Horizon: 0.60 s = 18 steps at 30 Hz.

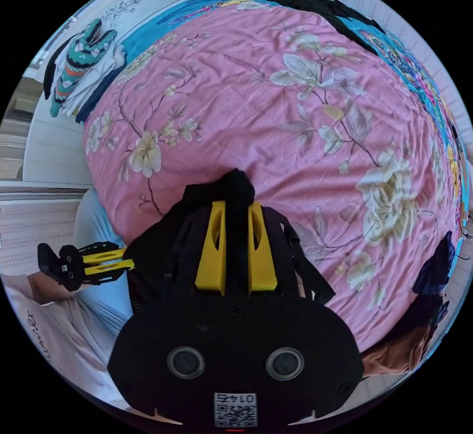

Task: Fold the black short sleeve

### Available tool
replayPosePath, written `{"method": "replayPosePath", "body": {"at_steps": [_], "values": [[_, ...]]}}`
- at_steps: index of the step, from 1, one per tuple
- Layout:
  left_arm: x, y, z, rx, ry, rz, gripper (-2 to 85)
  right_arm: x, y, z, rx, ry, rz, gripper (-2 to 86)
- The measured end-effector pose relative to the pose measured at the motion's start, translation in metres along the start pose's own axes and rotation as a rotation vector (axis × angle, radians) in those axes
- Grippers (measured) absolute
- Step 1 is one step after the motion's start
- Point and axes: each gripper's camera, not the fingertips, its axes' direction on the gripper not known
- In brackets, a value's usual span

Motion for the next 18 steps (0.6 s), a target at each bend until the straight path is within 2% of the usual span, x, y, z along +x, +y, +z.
{"method": "replayPosePath", "body": {"at_steps": [9,14,18], "values": [[0.022,0.024,-0.078,0.168,0.113,0.143,-0.9,-0.011,0.056,-0.096,0.326,-0.165,-0.039,2.2],[0.023,0.027,-0.116,0.285,0.026,0.159,-1.0,-0.026,0.065,-0.141,0.49,-0.184,-0.087,1.8],[0.008,0.003,-0.128,0.368,0.036,0.141,-1.0,-0.026,0.037,-0.165,0.539,-0.157,-0.063,1.6]]}}
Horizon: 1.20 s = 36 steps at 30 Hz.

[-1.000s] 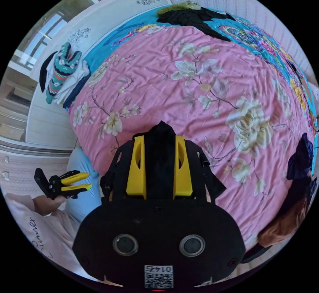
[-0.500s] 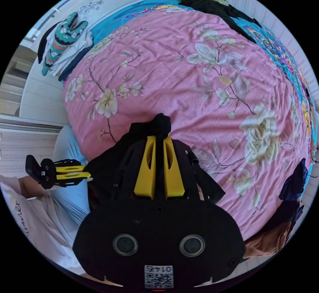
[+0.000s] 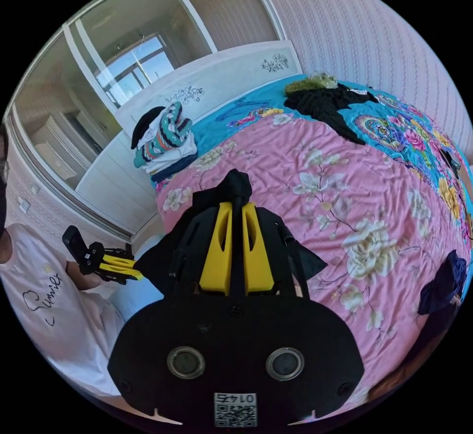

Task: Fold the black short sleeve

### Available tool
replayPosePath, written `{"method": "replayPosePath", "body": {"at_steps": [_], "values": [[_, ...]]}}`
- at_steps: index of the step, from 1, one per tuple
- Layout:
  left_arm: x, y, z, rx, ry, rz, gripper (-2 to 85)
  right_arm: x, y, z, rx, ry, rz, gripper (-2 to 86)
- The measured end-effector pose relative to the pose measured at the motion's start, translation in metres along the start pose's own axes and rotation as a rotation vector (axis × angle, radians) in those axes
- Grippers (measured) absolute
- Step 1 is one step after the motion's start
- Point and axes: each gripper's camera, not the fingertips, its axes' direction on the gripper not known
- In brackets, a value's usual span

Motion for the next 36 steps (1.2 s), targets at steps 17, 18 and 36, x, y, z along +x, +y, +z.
{"method": "replayPosePath", "body": {"at_steps": [17,18,36], "values": [[-0.358,-0.111,0.055,0.057,-0.3,-0.749,7.0,-0.136,-0.38,0.267,-0.235,0.01,-0.12,11.4],[-0.37,-0.101,0.062,0.037,-0.329,-0.706,7.4,-0.141,-0.365,0.274,-0.221,-0.018,-0.181,11.1],[-0.084,-0.081,0.155,-0.134,-0.062,0.002,6.2,-0.016,0.224,0.0,-0.275,0.482,0.235,8.5]]}}
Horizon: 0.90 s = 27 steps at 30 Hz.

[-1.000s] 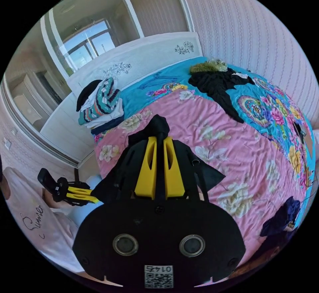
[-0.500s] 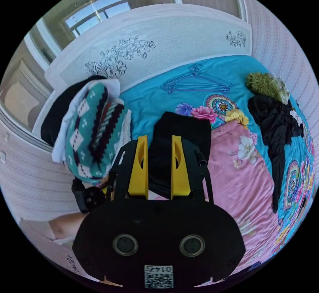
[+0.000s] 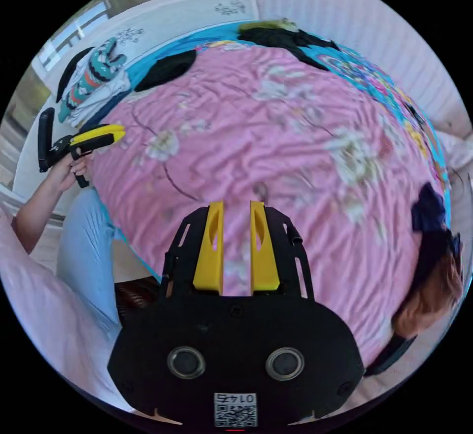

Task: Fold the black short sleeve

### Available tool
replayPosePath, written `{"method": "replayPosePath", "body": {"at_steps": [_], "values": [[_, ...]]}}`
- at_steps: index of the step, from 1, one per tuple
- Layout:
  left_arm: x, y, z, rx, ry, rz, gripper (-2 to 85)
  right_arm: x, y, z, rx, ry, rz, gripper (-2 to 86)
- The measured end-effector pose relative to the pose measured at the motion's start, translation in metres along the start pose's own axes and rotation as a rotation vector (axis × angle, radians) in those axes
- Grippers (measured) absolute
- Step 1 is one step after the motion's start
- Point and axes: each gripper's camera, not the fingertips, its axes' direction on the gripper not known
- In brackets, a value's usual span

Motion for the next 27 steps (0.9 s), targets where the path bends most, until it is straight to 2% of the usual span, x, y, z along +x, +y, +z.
{"method": "replayPosePath", "body": {"at_steps": [3,6,11,15,20,25,27], "values": [[0.064,-0.021,0.02,-0.024,0.098,0.095,6.3,0.055,0.076,-0.027,0.027,0.107,0.175,9.3],[0.124,-0.054,0.04,-0.029,0.152,0.21,6.6,0.101,0.13,-0.05,0.078,0.128,0.305,9.8],[0.21,-0.126,0.095,-0.057,0.192,0.364,7.6,0.154,0.167,-0.062,0.183,0.166,0.362,9.8],[0.281,-0.208,0.155,-0.036,0.218,0.438,7.8,0.216,0.149,-0.058,0.267,0.112,0.388,9.9],[0.343,-0.304,0.241,-0.045,0.183,0.426,7.4,0.294,0.103,-0.035,0.281,0.093,0.442,10.9],[0.394,-0.37,0.326,-0.169,0.16,0.446,6.9,0.348,0.056,0.01,0.239,0.179,0.418,11.9],[0.416,-0.387,0.351,-0.149,0.102,0.507,7.3,0.37,0.05,0.036,0.23,0.085,0.479,11.1]]}}
